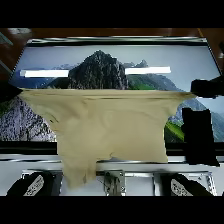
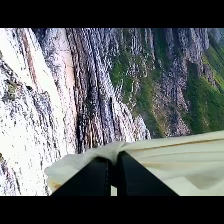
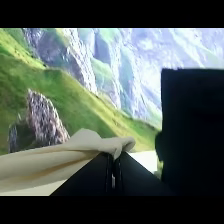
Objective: Fold the shirts.
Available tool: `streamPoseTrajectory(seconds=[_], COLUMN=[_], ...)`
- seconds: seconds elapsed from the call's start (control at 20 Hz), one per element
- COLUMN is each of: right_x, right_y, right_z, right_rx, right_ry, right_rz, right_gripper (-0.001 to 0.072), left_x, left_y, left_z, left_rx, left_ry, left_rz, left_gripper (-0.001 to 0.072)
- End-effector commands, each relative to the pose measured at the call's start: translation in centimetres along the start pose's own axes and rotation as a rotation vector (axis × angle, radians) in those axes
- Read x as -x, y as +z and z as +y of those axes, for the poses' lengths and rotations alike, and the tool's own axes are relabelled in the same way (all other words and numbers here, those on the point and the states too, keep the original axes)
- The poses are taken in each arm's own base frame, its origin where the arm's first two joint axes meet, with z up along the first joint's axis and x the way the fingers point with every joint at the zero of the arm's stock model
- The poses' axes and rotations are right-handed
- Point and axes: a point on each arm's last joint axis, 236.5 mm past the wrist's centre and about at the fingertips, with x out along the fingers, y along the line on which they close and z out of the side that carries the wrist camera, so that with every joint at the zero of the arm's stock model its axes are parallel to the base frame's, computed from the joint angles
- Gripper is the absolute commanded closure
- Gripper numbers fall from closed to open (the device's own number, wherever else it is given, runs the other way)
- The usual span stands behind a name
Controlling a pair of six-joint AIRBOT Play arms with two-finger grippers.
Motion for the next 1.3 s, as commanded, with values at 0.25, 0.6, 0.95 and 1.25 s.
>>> streamPoseTrajectory(seconds=[0.25,0.6,0.95,1.25], right_x=[-14.0,-23.0,-20.5,-22.5], right_y=[16.3,13.6,4.4,-3.2], right_z=[9.5,8.8,7.2,7.3], right_rx=[-0.007,-0.158,-0.028,-0.002], right_ry=[0.130,0.152,0.103,0.104], right_rz=[-0.549,-0.414,-0.009,0.312], right_gripper=[0.0655,0.0655,0.0655,0.0655], left_x=[-19.3,-27.4,-24.7,-22.8], left_y=[3.9,2.7,-6.0,-15.8], left_z=[6.1,5.6,3.3,5.6], left_rx=[0.144,0.012,-0.080,0.075], left_ry=[-0.025,0.020,-0.082,0.012], left_rz=[-0.103,-0.124,0.305,0.704], left_gripper=[0.0670,0.0670,0.0671,0.0672])
